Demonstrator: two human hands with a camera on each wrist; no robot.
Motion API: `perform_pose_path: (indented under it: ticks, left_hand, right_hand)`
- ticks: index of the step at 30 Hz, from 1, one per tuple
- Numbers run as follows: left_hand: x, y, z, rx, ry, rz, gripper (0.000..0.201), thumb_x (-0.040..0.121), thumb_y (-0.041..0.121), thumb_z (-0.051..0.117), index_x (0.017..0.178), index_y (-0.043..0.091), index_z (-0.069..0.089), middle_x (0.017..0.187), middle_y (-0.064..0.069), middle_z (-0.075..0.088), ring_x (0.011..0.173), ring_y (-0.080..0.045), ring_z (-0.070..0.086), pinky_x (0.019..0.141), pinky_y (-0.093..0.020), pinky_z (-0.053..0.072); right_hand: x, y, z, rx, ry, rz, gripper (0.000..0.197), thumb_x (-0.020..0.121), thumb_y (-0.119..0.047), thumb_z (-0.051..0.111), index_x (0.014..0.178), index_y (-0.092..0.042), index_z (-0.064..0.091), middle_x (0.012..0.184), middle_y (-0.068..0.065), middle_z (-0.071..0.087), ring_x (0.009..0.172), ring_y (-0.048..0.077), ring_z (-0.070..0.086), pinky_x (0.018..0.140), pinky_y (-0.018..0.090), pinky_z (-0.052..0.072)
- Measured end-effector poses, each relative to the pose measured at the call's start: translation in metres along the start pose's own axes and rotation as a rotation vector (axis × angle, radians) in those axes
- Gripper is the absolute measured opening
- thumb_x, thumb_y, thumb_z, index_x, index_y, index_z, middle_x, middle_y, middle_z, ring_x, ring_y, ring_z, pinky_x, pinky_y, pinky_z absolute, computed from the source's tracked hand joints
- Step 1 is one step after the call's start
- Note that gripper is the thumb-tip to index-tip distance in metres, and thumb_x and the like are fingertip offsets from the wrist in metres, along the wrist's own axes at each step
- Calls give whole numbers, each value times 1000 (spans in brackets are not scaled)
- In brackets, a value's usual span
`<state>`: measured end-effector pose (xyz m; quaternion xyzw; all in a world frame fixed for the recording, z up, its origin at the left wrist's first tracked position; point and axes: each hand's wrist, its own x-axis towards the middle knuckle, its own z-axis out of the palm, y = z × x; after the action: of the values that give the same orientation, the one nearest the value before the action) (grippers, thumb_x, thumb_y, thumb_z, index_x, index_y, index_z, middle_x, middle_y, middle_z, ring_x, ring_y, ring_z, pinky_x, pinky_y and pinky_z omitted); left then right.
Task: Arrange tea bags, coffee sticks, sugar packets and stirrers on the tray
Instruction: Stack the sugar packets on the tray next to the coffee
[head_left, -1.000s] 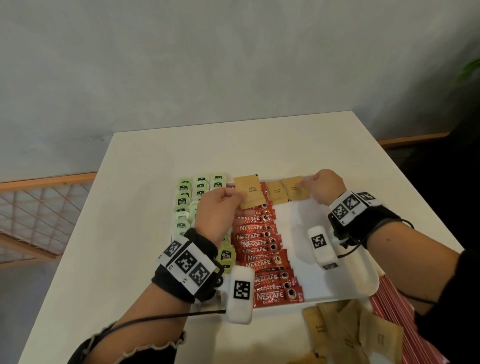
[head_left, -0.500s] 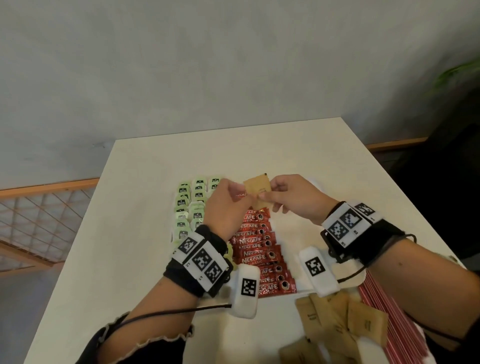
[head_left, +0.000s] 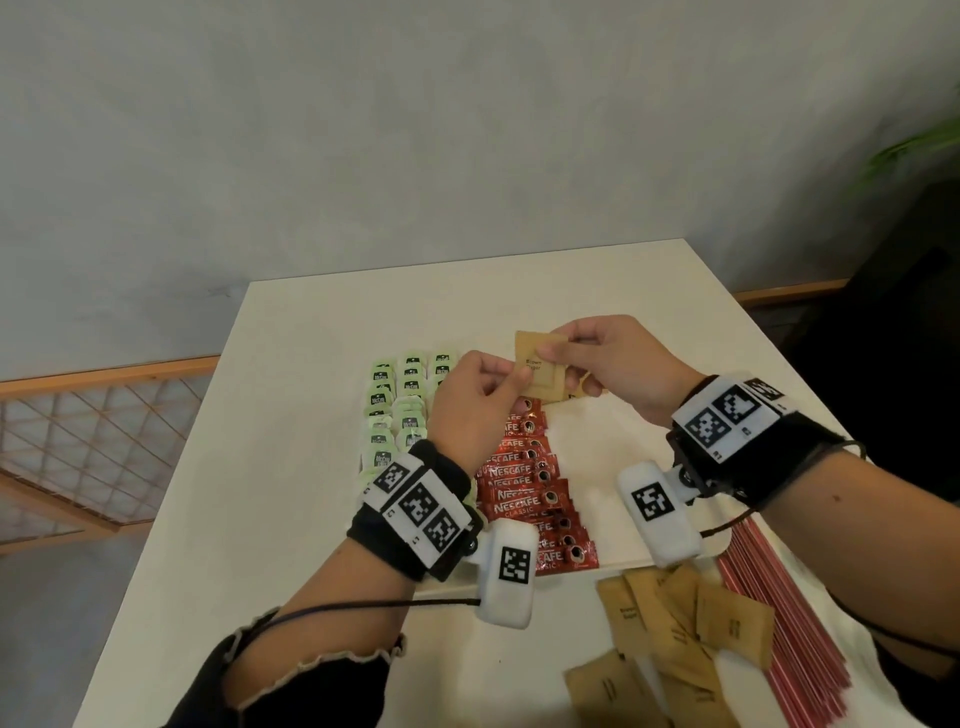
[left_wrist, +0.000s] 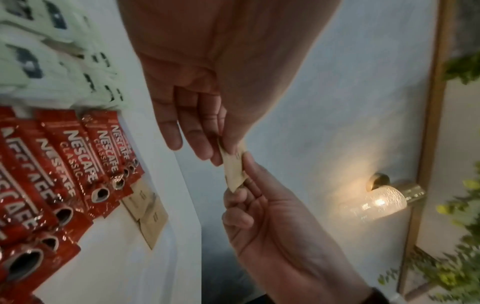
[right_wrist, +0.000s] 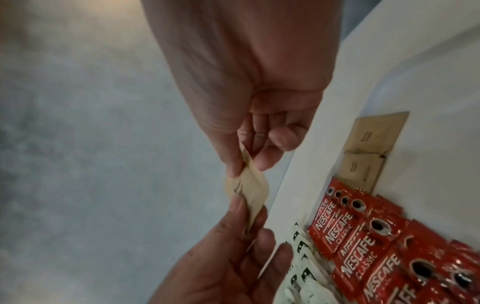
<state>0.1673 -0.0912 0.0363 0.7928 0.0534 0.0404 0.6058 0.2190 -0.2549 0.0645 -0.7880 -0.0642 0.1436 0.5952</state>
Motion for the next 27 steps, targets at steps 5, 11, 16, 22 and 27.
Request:
perform_pose_path:
  ticks: [5,11,16,22,27]
  left_hand:
    - [4,-7,-4,38,22,-57,18,91,26,66,105,17,59,97,6,65,90,-12,64,85,-35,53]
    - [11,-16,-19,175,62,7,3,91,23,64,93,21,63,104,7,65,97,-4,56,80,-20,41]
    - [15,-27,-21,240,49,25,2,91,24,63,91,23,64,105,9,65,102,-5,55,91,-30,41]
    - [19,-32,-25,256,41,12,6,92,23,62,95,20,66,109,6,64,104,-7,53,90,-29,42]
    - [15,-31,-27,260,36,18,2,91,23,62,91,22,64,110,5,64,100,-8,57,89,-27,48]
  right_hand:
    - [14,27,-8,-27,73,65,18,91,-9,64,104,3,67,76,13,64,52,12,53,42,18,41]
    - [38,73,-21,-439,60,162,4,91,-17,65,90,-13,64,71,7,69,61,15,64,52,24,42]
    - [56,83,-16,-520,115,182,4,90,-18,66,91,-15,64,61,4,67,55,13,60,56,27,48]
    - [68,81,-7,-466,117,166,13,88,-9,67,100,-9,63,65,4,64,53,15,60,46,23,47]
    - [67,80,-4,-469,150,177,27,85,-18,73,104,-11,55,76,6,66,59,19,62,53,31,52]
